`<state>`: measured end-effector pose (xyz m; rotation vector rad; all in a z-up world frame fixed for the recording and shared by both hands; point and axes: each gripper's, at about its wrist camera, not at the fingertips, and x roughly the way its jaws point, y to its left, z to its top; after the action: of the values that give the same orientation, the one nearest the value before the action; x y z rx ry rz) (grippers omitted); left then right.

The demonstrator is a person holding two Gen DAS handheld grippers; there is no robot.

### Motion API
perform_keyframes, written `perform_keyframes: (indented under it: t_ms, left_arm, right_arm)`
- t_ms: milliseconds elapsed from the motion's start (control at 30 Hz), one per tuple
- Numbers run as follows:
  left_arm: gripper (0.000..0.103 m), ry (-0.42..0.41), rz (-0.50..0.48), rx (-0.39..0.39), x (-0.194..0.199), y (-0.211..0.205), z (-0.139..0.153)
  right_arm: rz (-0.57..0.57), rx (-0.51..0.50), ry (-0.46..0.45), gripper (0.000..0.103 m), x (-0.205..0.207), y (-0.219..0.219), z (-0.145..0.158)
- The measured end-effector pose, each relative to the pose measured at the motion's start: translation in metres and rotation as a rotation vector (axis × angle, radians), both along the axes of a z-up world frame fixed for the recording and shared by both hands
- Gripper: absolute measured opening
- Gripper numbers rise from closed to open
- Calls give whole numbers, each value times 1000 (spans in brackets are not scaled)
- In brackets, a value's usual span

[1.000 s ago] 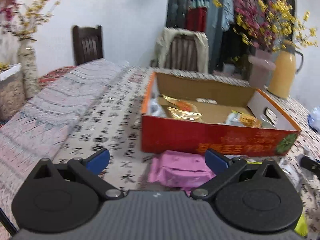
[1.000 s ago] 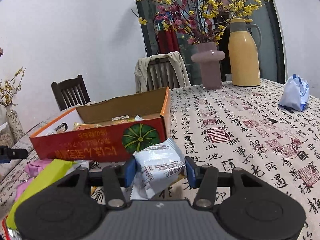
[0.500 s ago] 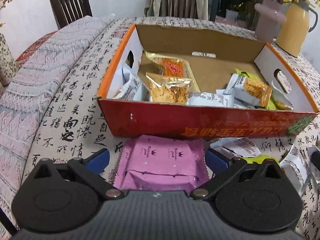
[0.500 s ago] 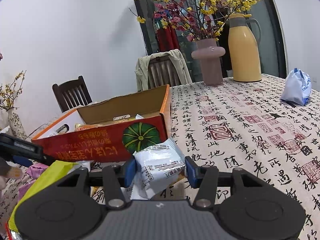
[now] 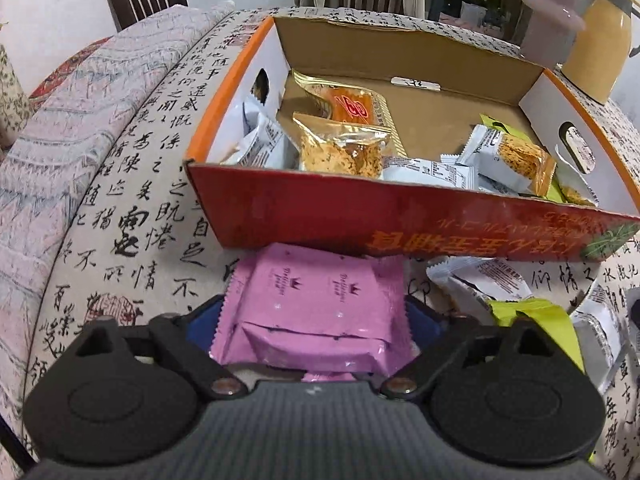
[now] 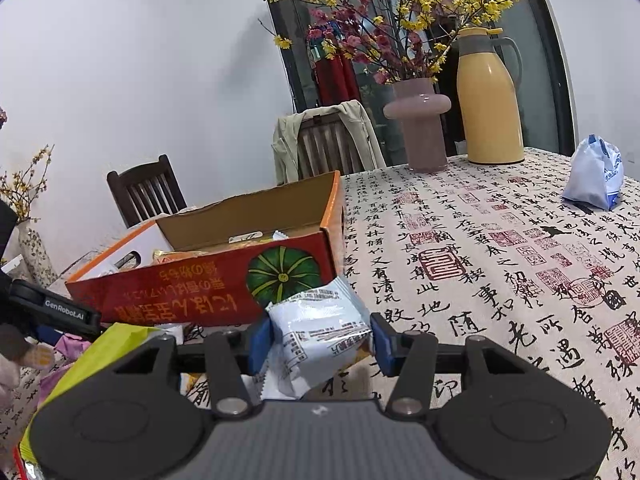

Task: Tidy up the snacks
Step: 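Close the left tool on the pink packet while the right tool holds its packet, then carry both packets over the box and release them inside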

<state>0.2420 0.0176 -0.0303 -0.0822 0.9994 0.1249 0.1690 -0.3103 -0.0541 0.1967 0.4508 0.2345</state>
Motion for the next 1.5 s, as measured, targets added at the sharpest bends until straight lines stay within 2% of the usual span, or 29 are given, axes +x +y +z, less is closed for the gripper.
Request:
perform_keyframes:
  t_ms: [67,100,200,367,500,733,867,1133,1200,1367,1500]
  left_arm:
    - [75,-10,-1,-11,-4,0,3]
    - [71,-14,-7,-23,-6,1,5]
    - [68,-36,-15,-14,-11,-1,9]
    - [67,-58,-14,-21,-17,2,10]
    - [67,-116,-26,-24,-31,3,19]
    - [67,-263,-59,-63,-64,3,42]
    - [67,-369,-87,-74,-75,-2,59]
    - [67,-487,-68,-24,-61,-13,76]
    - [67,-506,-52,-32,-53,-14,79]
    - [67,-555,-5,-31,-26,-14,79]
    - [67,-578,29,-11,-7,-13,72]
  right_arm:
    - [0,-1,0,51,0,0,0]
    - [0,0,0,51,0,0,0]
    - [0,-1,-1,51,0,0,0]
    - [0,0,-2,51,0,0,0]
    - [2,1,-8,51,-1,-1,0]
    - [7,-35,-16,51,-6,6,5]
    - [35,-47,-59,51,-11,16,18]
    - [82,-73,-152,51,2,40,51]
    - [83,-76,-167,51,13,46,59]
    - [72,-78,-169,51,51,61,74]
    - [62,-82,-148,51,80,71,72]
